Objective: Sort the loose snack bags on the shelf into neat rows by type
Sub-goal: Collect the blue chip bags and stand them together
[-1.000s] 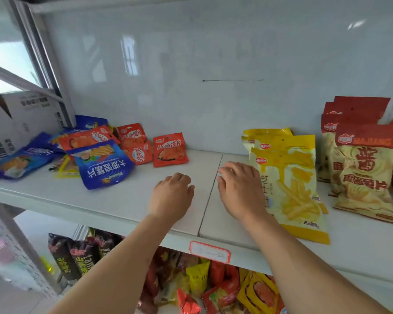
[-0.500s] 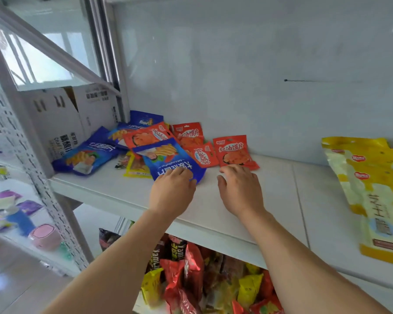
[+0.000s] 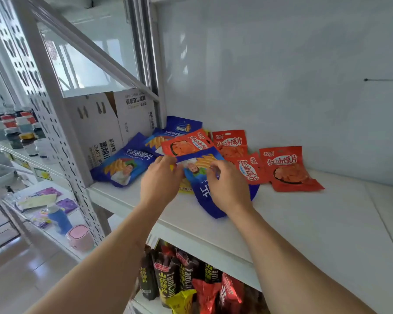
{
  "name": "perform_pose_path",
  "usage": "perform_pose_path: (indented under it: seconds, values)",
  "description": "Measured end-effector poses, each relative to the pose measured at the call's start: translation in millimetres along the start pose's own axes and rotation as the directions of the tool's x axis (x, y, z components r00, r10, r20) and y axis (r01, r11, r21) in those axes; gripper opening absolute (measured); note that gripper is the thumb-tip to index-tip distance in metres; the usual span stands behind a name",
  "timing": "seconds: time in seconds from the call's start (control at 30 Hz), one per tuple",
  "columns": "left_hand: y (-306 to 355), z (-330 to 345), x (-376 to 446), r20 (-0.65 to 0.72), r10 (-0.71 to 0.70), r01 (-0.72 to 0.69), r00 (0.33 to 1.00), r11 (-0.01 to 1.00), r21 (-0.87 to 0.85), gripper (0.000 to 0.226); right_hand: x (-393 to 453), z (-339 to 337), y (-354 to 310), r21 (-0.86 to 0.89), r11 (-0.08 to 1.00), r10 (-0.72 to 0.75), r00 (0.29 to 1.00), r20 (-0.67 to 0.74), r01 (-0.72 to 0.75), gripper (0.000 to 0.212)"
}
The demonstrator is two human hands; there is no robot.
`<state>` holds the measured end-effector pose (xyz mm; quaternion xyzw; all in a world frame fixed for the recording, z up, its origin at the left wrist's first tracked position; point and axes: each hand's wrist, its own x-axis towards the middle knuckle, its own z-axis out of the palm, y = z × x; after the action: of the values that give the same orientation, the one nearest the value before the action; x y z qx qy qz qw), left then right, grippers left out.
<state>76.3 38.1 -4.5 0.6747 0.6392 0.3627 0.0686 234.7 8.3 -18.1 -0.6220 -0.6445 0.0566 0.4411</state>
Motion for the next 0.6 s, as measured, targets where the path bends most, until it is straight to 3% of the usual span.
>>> perform_pose_path:
  seconds: [0.2, 0.4, 0.47, 0.53, 0.6]
  values:
    - [-61.1, -21.9, 65.4, -0.033, -0.13, 0.127, 0.991, 0.987, -0.096, 0.05, 14.1, 46.8, -42.2, 0.126, 0.992, 0.014, 0.999, 0.035, -0.018, 0.024]
    - [-123.7, -27.1, 133.6, 0.136, -0.227, 0.214, 0.964, 0.971, 0.106, 0.063, 37.3, 104.3, -77.4, 0.265, 0.92, 0.278, 0.958, 0.073, -0.287, 0.03]
    - [-142.9, -24.3, 149.3, 0.195, -0.271, 0.24, 0.943, 0.956, 0.168, 0.068, 47.3, 124.5, -91.8, 0.426, 0.787, 0.433, 0.891, 0.136, -0.447, 0.026]
    - [-162.0, -15.6, 160.2, 0.246, -0.296, 0.26, 0.923, 0.951, 0.17, 0.076, 53.5, 139.9, -105.7, 0.606, 0.521, 0.576, 0.772, 0.269, -0.601, 0.026]
    - [-185.1, 4.9, 173.9, 0.277, -0.289, 0.26, 0.916, 0.956, 0.135, 0.086, 56.2, 149.5, -114.5, 0.694, 0.284, 0.643, 0.669, 0.374, -0.661, 0.027]
